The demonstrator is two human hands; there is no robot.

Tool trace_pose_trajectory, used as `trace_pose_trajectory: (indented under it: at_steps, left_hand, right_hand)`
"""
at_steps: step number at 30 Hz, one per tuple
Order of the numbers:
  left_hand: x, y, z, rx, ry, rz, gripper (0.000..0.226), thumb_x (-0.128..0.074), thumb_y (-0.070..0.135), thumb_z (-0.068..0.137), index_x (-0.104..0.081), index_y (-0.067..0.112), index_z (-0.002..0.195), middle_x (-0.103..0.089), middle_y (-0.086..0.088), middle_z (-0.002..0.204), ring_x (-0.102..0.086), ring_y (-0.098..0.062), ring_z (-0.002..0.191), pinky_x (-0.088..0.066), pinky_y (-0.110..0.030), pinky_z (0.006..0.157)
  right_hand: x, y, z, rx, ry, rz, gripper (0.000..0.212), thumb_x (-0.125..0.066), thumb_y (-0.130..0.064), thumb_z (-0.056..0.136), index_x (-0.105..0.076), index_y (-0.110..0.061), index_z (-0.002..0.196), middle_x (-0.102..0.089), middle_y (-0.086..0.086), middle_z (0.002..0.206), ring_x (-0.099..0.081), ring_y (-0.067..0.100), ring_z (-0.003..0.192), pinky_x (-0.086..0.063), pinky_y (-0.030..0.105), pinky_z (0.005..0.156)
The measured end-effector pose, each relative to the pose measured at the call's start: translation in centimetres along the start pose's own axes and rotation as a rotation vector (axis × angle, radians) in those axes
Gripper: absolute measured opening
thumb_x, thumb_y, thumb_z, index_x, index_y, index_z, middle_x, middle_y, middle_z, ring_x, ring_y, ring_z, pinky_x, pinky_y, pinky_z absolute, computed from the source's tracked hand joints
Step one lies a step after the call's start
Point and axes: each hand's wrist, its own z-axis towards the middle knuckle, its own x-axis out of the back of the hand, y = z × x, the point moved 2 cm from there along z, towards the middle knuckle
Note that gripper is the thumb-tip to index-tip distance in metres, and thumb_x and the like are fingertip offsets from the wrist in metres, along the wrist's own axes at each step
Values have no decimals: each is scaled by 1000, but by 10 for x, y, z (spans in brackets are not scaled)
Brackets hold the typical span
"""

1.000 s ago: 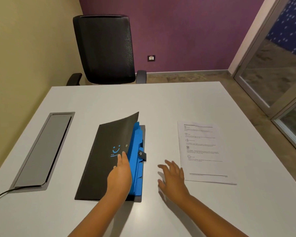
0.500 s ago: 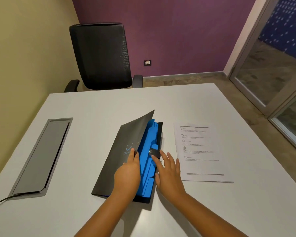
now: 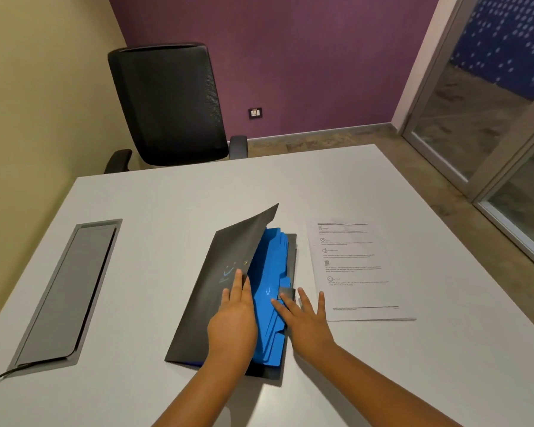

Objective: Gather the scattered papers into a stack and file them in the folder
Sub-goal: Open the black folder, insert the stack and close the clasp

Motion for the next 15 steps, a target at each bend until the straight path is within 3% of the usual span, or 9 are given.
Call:
trace_pose_trajectory:
  at_steps: [3, 6, 8, 10, 12, 13, 15]
  left_hand:
    - [-6, 5, -3, -13, -32, -44, 77, -44, 3, 90, 5, 17, 147, 16, 7, 156, -26, -20, 141, -50, -19, 71]
    - [-9, 9, -3, -10, -46, -92, 70, -40, 13, 93, 4, 20, 147, 11, 10, 157, -53, -21, 121, -36, -15, 52]
    - [-10, 10, -1, -11, -51, -101, 66, -36, 18, 94, 3, 21, 147, 10, 12, 157, -58, -20, 114, -28, -14, 43]
    - [-10, 10, 1, -16, -59, -100, 64, -34, 21, 95, 2, 21, 147, 8, 12, 157, -61, -16, 107, -24, -14, 38]
    - [-11, 11, 3, -12, -71, -115, 63, -33, 22, 95, 1, 22, 147, 2, 12, 158, -63, -9, 76, -22, -14, 38]
    - [-12, 12, 3, -5, -79, -129, 62, -33, 23, 95, 1, 22, 148, -2, 12, 158, -53, -7, 57, -21, -14, 38]
    - [-14, 13, 4, 8, -88, -142, 61, -31, 25, 96, 1, 23, 148, -8, 12, 157, -36, -8, 43, -22, -14, 38]
  right_hand:
    - [12, 2, -1, -22, 88, 145, 72, -47, -12, 95, -5, -39, 148, -9, -5, 160, -1, 25, 148, 8, 53, 115]
    - [24, 25, -8, -131, 332, 266, 66, -48, -9, 93, -20, -35, 147, -31, -3, 152, -23, 18, 143, -13, 41, 120]
    - [24, 54, -12, -282, 407, 341, 63, -49, -8, 91, -27, -29, 146, -38, 1, 147, -32, 19, 137, -24, 38, 117]
    - [20, 87, -17, -523, 330, 347, 60, -52, -22, 92, -26, -23, 146, -35, 6, 149, -32, 24, 135, -30, 39, 112]
    - [13, 117, -20, -721, 179, 237, 71, -52, -45, 90, -19, -21, 147, -25, 10, 153, -26, 28, 137, -28, 42, 111]
    - [10, 130, -21, -781, 131, 209, 75, -51, -51, 88, -18, -20, 147, -22, 12, 153, -25, 30, 138, -27, 43, 110]
    - [7, 151, -20, -885, 112, 233, 78, -51, -56, 86, -20, -17, 145, -26, 16, 150, -29, 33, 135, -29, 44, 108]
